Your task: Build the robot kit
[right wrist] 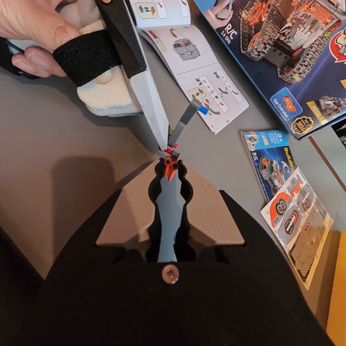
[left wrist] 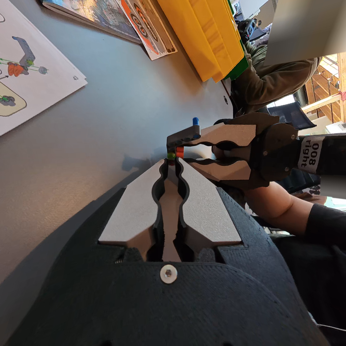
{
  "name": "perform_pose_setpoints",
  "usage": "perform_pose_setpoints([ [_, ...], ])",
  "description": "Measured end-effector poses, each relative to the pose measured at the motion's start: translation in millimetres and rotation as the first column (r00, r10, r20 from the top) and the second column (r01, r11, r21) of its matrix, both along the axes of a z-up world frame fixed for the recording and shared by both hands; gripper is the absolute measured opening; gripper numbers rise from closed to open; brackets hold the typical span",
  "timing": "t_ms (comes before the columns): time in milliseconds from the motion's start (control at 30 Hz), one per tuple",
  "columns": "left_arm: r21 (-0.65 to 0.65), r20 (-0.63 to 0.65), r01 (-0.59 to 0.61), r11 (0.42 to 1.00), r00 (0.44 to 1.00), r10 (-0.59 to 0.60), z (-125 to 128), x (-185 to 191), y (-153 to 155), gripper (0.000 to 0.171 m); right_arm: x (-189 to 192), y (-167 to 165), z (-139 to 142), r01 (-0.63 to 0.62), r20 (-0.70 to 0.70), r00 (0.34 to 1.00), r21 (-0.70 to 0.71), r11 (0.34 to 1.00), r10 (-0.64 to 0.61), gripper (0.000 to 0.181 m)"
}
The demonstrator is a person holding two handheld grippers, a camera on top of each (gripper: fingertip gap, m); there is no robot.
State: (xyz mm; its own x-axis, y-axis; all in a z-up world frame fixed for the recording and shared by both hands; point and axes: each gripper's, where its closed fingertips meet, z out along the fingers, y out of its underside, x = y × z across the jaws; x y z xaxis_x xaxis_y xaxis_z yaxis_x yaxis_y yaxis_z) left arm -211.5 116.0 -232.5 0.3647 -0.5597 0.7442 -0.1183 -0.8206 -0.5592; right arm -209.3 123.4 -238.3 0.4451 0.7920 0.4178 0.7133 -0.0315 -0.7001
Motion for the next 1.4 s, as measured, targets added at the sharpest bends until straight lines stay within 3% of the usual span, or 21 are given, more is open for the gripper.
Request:
perform_pose_setpoints([
  [333,0.004,-0.047,0.006,1.0,0.999,-0.006,-6,0,-1,0.006,-2,-3,-6,-0.029,0.063,0.998,0.033,0.999,0.026,0.013],
  [733,0.017,-0.045,0.015,1.0,0.999,-0.014,-6,3,-1,0.006,-3,3,-13,0.054,-0.117,0.99,-0.203,0.978,-0.079,0.016],
  [1133,0.018,-0.035,0.004,1.0,0.999,-0.003,-5,4,-1,0.006,0,5,-10,0.073,-0.013,0.997,-0.062,0.995,-0.074,0.014],
  [1400,0.016,-0.028,-0.002,1.0,1.0,0.002,-4,5,-1,0.006,-1,4,-8,0.059,-0.009,0.998,-0.042,0.997,-0.059,0.014],
])
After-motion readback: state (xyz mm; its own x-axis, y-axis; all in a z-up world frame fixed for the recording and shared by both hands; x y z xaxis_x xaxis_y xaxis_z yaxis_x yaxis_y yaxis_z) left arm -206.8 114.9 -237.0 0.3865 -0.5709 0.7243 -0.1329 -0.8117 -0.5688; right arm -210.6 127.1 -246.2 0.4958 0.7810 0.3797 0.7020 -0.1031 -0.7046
